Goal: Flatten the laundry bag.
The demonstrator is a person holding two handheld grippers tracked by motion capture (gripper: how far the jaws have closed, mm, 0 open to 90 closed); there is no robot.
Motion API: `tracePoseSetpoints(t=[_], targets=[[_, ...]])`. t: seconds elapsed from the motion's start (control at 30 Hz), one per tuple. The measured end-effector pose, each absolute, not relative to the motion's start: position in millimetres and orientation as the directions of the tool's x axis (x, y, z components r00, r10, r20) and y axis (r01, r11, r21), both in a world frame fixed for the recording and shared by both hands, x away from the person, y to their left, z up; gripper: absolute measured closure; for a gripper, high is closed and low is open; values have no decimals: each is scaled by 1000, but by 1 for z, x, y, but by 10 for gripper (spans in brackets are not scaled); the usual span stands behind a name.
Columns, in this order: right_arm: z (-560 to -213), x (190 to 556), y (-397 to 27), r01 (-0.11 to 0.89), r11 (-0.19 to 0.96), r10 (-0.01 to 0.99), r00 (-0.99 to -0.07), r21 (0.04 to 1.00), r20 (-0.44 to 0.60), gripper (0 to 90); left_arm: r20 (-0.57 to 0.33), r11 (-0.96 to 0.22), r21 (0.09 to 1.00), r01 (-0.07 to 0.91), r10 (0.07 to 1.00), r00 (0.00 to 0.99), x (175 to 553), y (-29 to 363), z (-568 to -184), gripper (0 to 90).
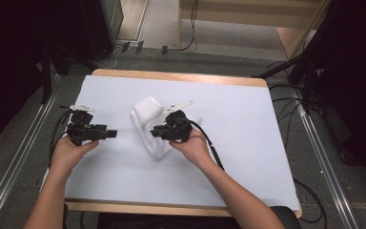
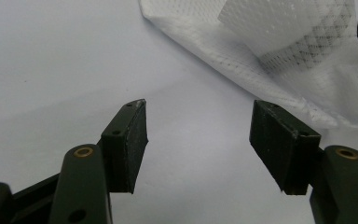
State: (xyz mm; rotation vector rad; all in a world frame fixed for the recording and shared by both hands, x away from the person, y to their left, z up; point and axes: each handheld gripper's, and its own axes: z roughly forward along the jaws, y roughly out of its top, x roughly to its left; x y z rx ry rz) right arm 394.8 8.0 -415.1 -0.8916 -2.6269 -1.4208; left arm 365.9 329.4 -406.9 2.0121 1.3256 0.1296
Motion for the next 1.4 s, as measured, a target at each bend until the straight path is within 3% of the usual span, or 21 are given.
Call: tracePoseSetpoints(t=[0.27, 0.93, 1.4], targets=[[-400, 403, -19, 503, 389, 517, -813, 772, 270, 844, -290, -207, 607, 767, 841, 456, 366, 335, -406, 376], [-424, 446, -79, 598, 332, 684, -685, 729, 250, 767, -323, -184, 628, 756, 822, 469, 383, 342, -407, 375], [-432, 452, -88, 631, 329, 714, -653, 702, 252, 779, -336, -278, 598, 751, 764, 551, 396, 304, -424, 391]])
